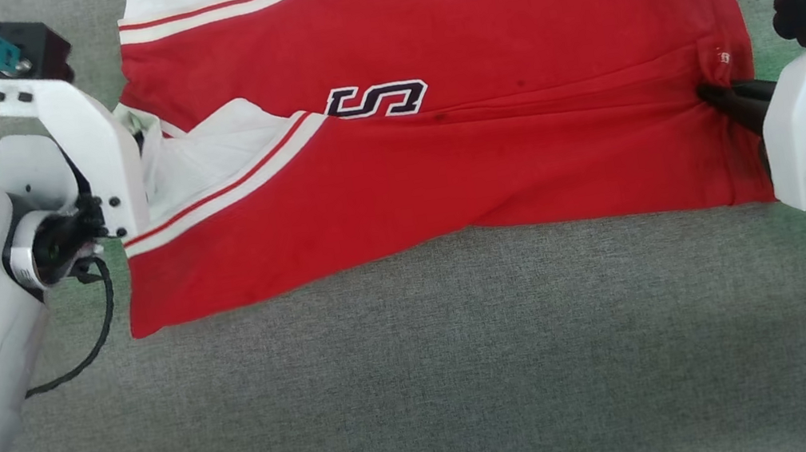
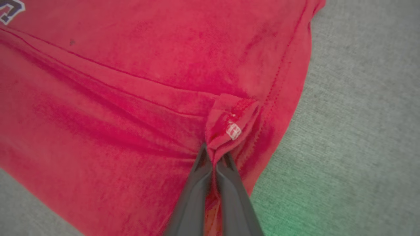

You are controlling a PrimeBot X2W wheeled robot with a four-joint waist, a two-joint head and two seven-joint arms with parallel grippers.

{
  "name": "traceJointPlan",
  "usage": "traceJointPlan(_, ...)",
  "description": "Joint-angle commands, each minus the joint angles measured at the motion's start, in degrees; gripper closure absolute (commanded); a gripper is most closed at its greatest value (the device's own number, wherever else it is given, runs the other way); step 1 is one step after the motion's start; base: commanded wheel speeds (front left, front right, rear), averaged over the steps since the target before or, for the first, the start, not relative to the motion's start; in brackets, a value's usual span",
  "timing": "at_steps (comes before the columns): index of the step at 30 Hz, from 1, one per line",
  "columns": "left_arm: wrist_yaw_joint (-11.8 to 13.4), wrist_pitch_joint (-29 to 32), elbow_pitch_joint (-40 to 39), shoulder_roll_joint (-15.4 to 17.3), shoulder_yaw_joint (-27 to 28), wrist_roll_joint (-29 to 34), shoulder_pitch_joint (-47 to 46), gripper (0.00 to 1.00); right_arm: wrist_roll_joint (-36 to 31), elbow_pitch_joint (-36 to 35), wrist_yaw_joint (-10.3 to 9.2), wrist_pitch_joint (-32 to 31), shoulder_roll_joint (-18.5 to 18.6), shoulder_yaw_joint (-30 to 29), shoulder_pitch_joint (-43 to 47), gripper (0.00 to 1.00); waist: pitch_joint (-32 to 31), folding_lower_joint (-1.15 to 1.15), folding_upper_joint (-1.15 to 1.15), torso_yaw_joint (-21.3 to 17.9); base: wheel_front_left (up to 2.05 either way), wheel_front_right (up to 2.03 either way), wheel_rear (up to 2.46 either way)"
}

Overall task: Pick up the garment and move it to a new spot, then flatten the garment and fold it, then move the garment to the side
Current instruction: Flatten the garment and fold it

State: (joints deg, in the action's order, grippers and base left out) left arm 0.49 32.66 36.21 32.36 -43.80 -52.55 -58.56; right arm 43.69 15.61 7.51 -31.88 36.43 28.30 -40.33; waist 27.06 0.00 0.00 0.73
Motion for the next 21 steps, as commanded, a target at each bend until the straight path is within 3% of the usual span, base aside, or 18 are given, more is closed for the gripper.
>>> traceJointPlan(1,0.17,-0.14,1.59,-0.04,-0.07,-0.06,0.22,0.56,0.41,0.84,-0.04,0.02,0.15,1.25,0.32,0.00,-0.28,0.00,0.00,-0.04,0.00,0.00,0.00)
traceJointPlan(2,0.03,-0.14,1.97,-0.03,0.03,-0.08,-0.13,0.10,0.75,0.92,-0.04,0.38,0.71,1.54,0.09,0.00,-0.54,0.00,0.00,-0.03,0.00,0.00,0.00)
traceJointPlan(3,0.04,0.00,2.13,0.11,0.17,-0.21,-0.40,0.00,1.14,0.84,-0.04,0.90,1.06,1.46,0.02,0.00,-0.85,0.00,0.00,0.02,0.00,0.00,0.00)
traceJointPlan(12,4.95,3.88,-6.40,4.98,1.40,-1.49,2.33,0.00,0.80,-3.71,-0.04,9.65,2.20,-6.75,4.38,0.00,-3.27,0.00,0.00,0.33,0.00,0.00,0.00)
traceJointPlan(21,15.57,11.50,-29.44,12.82,1.12,-2.73,11.69,0.00,-6.56,-11.30,-0.03,18.42,-4.94,-23.42,14.64,0.00,-4.85,0.00,0.00,0.10,0.00,0.00,0.00)
